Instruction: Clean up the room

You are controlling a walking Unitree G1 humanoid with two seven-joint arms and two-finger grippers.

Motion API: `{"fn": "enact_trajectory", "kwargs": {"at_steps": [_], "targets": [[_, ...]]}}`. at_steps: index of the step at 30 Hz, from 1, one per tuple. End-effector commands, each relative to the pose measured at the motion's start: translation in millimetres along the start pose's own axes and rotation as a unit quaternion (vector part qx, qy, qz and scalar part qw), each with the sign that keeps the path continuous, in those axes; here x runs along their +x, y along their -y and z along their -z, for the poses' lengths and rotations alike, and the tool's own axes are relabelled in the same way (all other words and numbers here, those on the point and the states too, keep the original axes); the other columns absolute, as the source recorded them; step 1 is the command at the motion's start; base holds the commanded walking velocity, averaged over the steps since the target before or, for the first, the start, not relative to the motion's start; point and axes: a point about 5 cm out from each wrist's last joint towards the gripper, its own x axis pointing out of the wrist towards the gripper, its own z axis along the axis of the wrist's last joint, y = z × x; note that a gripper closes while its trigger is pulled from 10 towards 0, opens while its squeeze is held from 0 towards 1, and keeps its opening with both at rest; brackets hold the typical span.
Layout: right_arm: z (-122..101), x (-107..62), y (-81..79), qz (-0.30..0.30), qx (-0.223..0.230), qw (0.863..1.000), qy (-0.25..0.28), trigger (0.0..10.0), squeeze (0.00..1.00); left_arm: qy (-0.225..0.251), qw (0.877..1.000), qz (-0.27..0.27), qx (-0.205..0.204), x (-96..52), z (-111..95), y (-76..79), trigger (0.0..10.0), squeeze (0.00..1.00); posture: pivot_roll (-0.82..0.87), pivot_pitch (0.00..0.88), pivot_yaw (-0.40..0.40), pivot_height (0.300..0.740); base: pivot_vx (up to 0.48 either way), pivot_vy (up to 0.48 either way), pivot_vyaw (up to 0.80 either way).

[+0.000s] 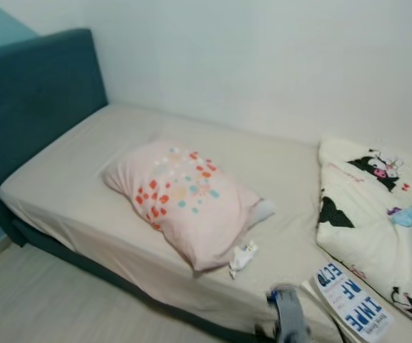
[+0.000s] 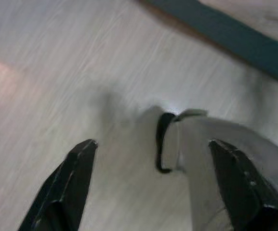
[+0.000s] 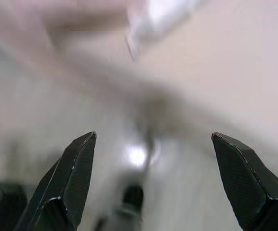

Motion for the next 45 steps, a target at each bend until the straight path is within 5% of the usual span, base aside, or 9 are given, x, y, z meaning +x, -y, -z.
{"fn": "enact_trajectory", "kwargs": {"at_steps": [1,14,19,24,26,27,29,39,45], "targets": [[-0.2,-0.3,2.4,0.005,0.018,1.000,0.001,10.0,0.00,-0.028,1.000,0.005,0.001,-3.6,13.6,2.5,10.0,0.00,0.05,0.006,-0.038,0.714,0.262,0.000,0.00],[-92.1,4.0,7.0,-0.016,0.050,0.989,0.140,10.0,0.00,-0.006,1.000,-0.003,0.005,-4.2,11.5,10.0,10.0,0.00,0.05,0.000,-0.042,0.664,0.020,0.000,0.00],[-99.1,2.8,13.5,0.002,0.055,0.987,0.149,10.0,0.00,0.016,1.000,-0.004,-0.002,-3.0,4.6,10.8,10.0,0.00,0.05,0.000,-0.042,0.649,0.000,0.000,0.00],[-105.0,0.1,30.2,0.054,0.070,0.985,0.148,10.0,0.00,0.115,0.993,0.001,-0.030,1.6,-30.8,11.4,10.0,0.00,0.06,0.000,-0.048,0.624,0.000,0.000,0.00],[-105.3,-1.3,36.7,0.074,0.078,0.983,0.148,10.0,0.00,0.196,0.980,-0.010,-0.046,19.7,-159.7,-17.4,10.0,0.00,0.06,0.000,-0.048,0.609,0.000,0.000,0.00],[-105.3,-1.3,36.7,0.074,0.078,0.983,0.148,10.0,0.00,0.196,0.980,-0.010,-0.046,19.7,-159.7,-17.4,10.0,0.00,0.06,0.000,-0.048,0.609,0.000,0.000,0.00],[-105.2,-2.4,41.1,0.081,0.091,0.981,0.151,10.0,0.00,0.229,0.972,-0.017,-0.040,15.9,-192.7,-25.8,10.0,0.00,0.06,0.000,-0.051,0.599,0.000,0.000,0.00],[-108.4,-10.9,66.2,0.119,0.180,0.958,0.187,10.0,0.00,0.290,0.956,-0.021,-0.032,8.5,-210.5,-31.2,10.0,0.00,0.09,0.020,-0.034,0.569,0.000,0.000,0.00],[-109.6,-16.4,79.9,0.138,0.217,0.944,0.205,10.0,0.00,0.288,0.957,-0.013,-0.018,8.7,-205.0,-32.8,10.0,0.00,0.11,0.059,-0.015,0.554,0.000,0.000,0.00]]}}
